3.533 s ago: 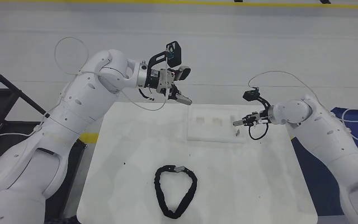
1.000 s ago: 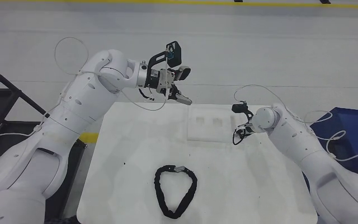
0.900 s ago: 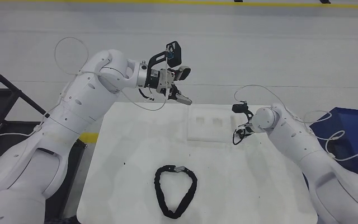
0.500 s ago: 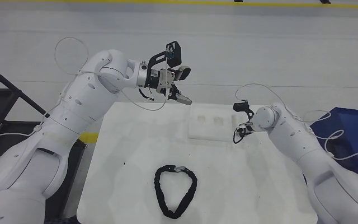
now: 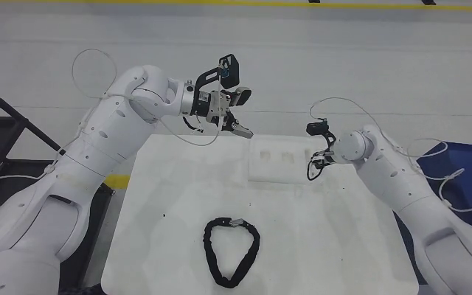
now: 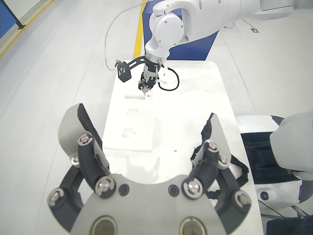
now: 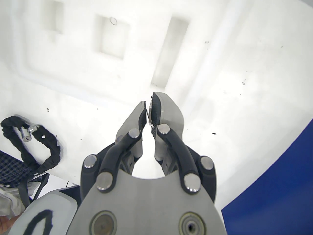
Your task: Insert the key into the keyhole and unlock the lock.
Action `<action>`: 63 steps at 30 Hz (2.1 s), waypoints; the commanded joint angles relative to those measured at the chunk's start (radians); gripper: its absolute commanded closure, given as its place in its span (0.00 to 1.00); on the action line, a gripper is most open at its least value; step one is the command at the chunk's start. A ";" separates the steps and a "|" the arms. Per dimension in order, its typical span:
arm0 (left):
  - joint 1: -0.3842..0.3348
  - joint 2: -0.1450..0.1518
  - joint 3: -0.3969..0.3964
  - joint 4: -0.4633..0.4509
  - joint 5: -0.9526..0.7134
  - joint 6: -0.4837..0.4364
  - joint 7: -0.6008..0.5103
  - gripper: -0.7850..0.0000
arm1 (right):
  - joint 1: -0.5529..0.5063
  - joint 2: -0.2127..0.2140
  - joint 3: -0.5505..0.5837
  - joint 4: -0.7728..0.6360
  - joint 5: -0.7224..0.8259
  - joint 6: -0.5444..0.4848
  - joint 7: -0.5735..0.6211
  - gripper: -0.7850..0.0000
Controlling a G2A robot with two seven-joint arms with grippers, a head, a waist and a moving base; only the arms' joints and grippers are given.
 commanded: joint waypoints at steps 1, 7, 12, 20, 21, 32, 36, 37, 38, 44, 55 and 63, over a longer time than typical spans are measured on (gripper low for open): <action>0.000 0.000 0.000 0.000 0.000 0.000 0.000 0.00 | -0.020 0.019 0.034 -0.058 -0.001 -0.014 -0.010 1.00; 0.000 0.000 0.000 0.000 0.000 0.000 0.000 0.00 | -0.125 0.089 0.181 -0.293 0.025 -0.076 -0.038 1.00; 0.000 0.000 0.000 0.000 0.000 0.000 0.000 0.00 | -0.250 0.148 0.343 -0.509 0.062 -0.144 -0.065 1.00; 0.000 0.000 0.000 0.000 0.000 0.000 0.000 0.00 | -0.466 0.210 0.589 -0.757 0.147 -0.280 -0.145 1.00; 0.000 0.000 0.000 0.000 0.000 0.000 0.000 0.00 | -0.487 0.214 0.612 -0.774 0.158 -0.293 -0.158 1.00; 0.000 0.000 0.000 0.000 0.000 0.000 0.000 0.00 | -0.626 0.232 0.741 -0.801 0.288 -0.422 -0.255 1.00; 0.000 0.000 0.000 0.000 0.000 0.000 0.000 0.00 | -0.624 0.232 0.741 -0.797 0.300 -0.434 -0.245 1.00; 0.000 0.000 0.000 0.000 0.000 0.000 0.000 0.00 | -0.624 0.232 0.741 -0.797 0.300 -0.434 -0.245 1.00; 0.000 0.000 0.000 0.000 0.000 0.000 0.000 0.00 | -0.624 0.232 0.741 -0.797 0.300 -0.434 -0.245 1.00; 0.000 0.000 0.000 0.000 0.000 0.000 0.000 0.00 | -0.624 0.232 0.741 -0.797 0.300 -0.434 -0.245 1.00; 0.000 0.000 0.000 0.000 0.000 0.000 0.000 0.00 | -0.624 0.232 0.741 -0.797 0.300 -0.434 -0.245 1.00; 0.098 0.010 0.020 -0.042 -0.012 0.000 -0.022 0.00 | -0.624 0.232 0.741 -0.797 0.300 -0.434 -0.245 1.00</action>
